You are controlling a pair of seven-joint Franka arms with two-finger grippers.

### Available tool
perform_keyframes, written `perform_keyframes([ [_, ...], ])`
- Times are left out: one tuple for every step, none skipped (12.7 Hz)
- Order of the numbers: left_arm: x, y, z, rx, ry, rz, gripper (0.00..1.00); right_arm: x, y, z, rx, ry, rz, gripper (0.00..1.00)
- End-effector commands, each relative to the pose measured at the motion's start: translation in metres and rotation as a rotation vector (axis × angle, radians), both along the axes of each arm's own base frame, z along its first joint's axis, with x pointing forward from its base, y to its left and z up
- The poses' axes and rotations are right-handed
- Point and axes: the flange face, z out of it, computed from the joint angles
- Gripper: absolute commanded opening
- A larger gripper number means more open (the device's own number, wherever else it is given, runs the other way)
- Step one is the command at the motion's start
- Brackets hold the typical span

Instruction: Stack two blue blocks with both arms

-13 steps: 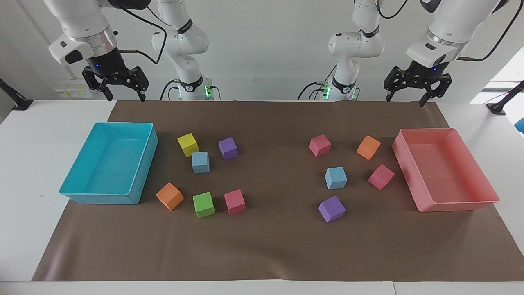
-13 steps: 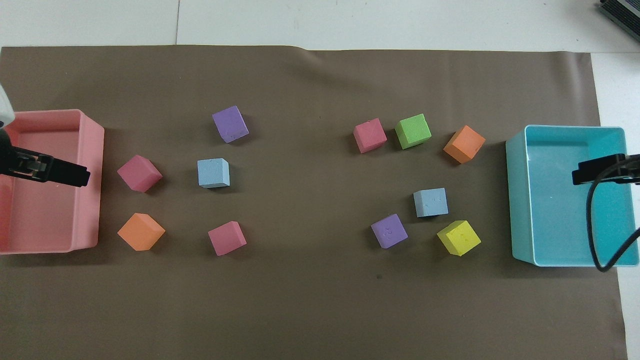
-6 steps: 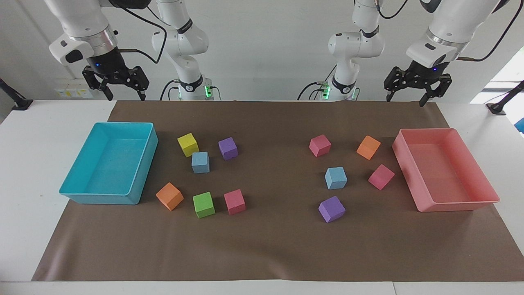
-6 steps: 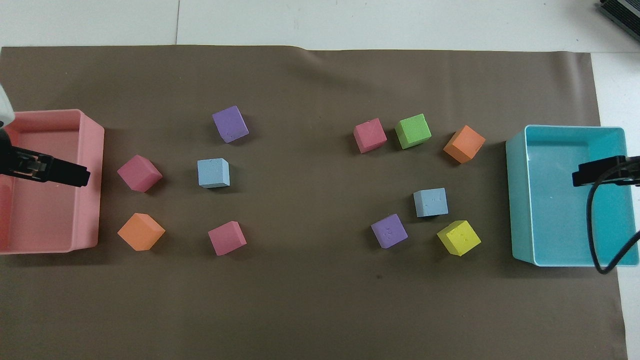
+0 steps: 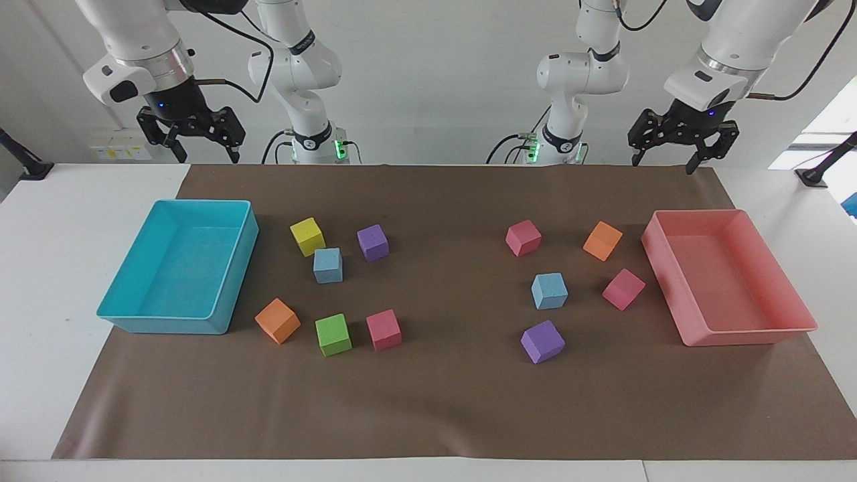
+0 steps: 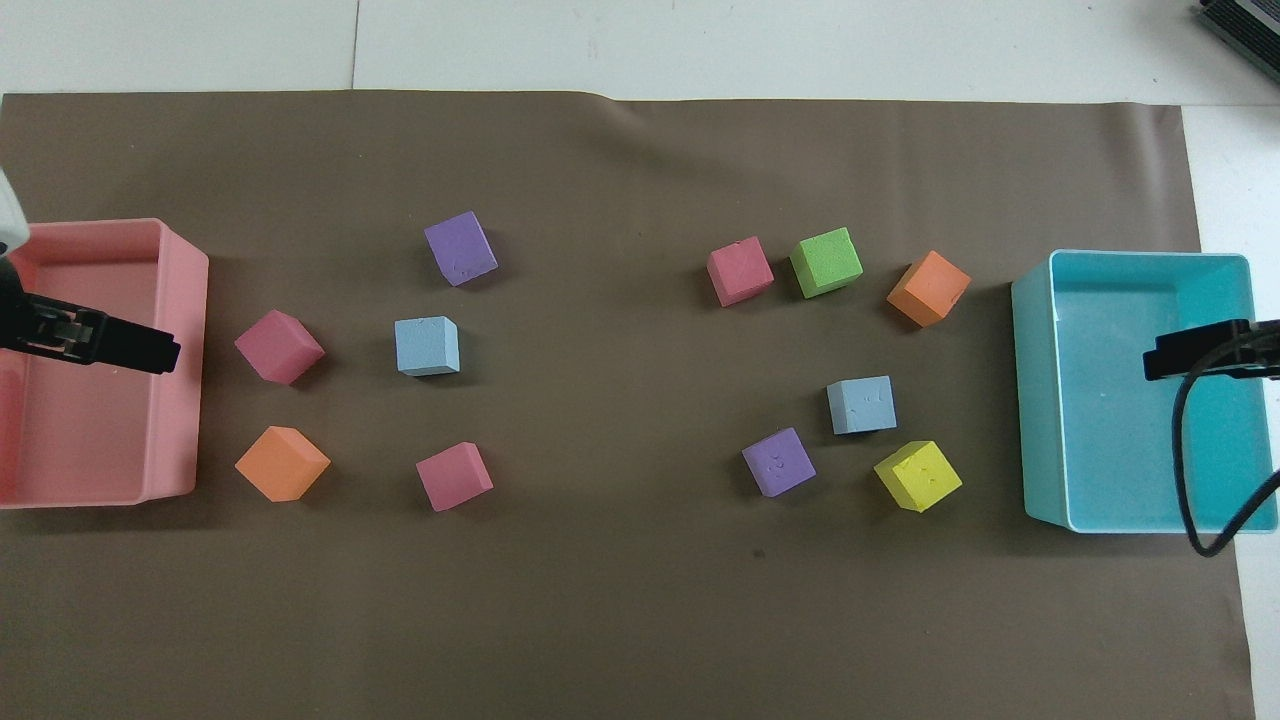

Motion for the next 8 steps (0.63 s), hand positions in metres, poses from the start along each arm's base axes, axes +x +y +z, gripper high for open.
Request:
perform_keyframes([
  [-0.0046, 0.004, 0.0021, 0.002, 0.005, 0.003, 1.0, -0.0065, 0.0007, -0.0001, 0.002, -0.012, 0.008, 1.0],
  [-0.004, 0.0039, 0.0021, 0.002, 0.003, 0.003, 1.0, -0.0065, 0.0005, -0.0001, 0.0, -0.012, 0.008, 1.0],
  [-0.0047, 0.0008, 0.0031, 0.001, 0.0, -0.002, 1.0, -0.0065, 0.0007, -0.0001, 0.002, -0.012, 0.008, 1.0],
  [-0.0048, -0.0009, 0.0032, 0.001, -0.001, -0.003, 1.0, -0.0067, 0.0005, -0.0003, 0.0, -0.01, 0.008, 1.0],
  [-0.0049, -0.0009, 0.0024, 0.002, 0.002, -0.003, 1.0, -0.0067, 0.0007, -0.0003, 0.002, -0.01, 0.007, 1.0],
  [-0.0051, -0.0008, 0.0022, 0.002, 0.003, -0.003, 1.0, -0.0067, 0.0007, -0.0003, 0.002, -0.01, 0.007, 1.0],
  [-0.0049, -0.0009, 0.0024, 0.002, 0.002, -0.003, 1.0, -0.0067, 0.0005, -0.0003, 0.0, -0.01, 0.007, 1.0],
  [-0.0046, -0.0001, 0.0025, 0.001, 0.0, -0.002, 1.0, -0.0067, 0.0007, -0.0003, 0.002, -0.01, 0.007, 1.0],
])
